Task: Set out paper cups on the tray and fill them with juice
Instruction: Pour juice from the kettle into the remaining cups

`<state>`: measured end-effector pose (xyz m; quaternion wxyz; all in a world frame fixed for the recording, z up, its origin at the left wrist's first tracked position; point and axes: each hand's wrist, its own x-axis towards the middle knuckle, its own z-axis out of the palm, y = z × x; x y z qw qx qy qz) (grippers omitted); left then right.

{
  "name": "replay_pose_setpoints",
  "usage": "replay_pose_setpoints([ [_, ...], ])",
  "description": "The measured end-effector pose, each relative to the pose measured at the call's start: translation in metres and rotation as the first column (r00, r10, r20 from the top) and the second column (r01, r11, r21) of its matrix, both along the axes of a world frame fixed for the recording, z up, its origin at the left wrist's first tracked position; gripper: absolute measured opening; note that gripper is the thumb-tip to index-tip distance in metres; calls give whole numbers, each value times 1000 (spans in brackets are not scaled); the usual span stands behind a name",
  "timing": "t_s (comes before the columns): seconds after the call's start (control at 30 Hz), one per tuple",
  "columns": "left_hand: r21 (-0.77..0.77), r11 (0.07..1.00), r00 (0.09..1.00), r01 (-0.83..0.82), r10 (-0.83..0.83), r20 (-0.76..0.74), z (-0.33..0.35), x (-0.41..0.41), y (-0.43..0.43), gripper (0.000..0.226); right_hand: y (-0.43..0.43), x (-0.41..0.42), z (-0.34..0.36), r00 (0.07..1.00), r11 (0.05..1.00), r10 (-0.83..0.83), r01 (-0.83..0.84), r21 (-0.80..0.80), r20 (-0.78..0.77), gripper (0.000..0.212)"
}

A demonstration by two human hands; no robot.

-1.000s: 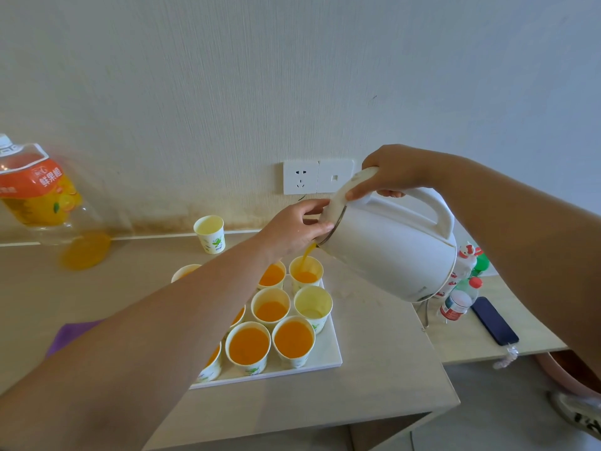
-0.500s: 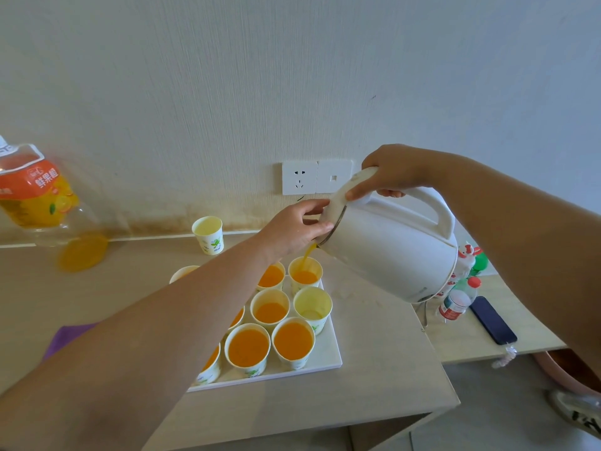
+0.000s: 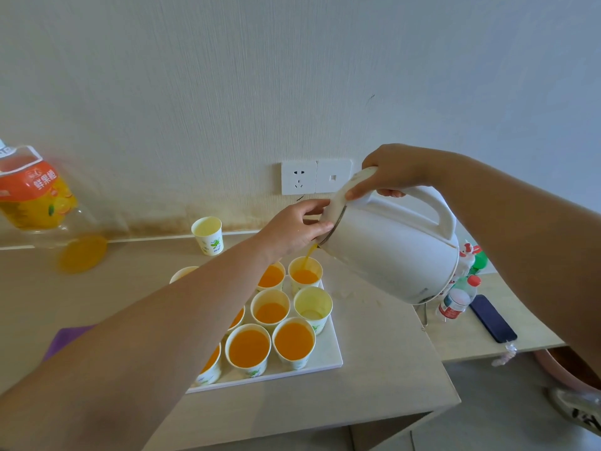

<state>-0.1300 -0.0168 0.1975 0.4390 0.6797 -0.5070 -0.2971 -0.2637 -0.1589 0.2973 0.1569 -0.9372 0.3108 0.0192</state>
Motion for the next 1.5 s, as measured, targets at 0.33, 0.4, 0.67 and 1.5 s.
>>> replay_pose_setpoints([
  [0.33, 2, 1000, 1000, -1, 1, -13, -1, 2, 0, 43, -1, 3, 0, 1000, 1000, 8, -8, -5, -19, 46],
  [0.4, 2, 1000, 1000, 3, -3, -12, -2, 2, 0, 42, -1, 4, -1, 1000, 1000, 11, -12, -4, -21, 46],
  [0.67, -14, 1000, 999, 9, -10, -49, -1, 3, 0, 42, 0, 5, 2, 999, 1000, 8, -8, 4, -34, 44],
  [1.5, -12, 1000, 999, 8, -9, -44, 0, 3, 1, 43, 7, 4, 8, 998, 1000, 6, -7, -27, -64, 47],
])
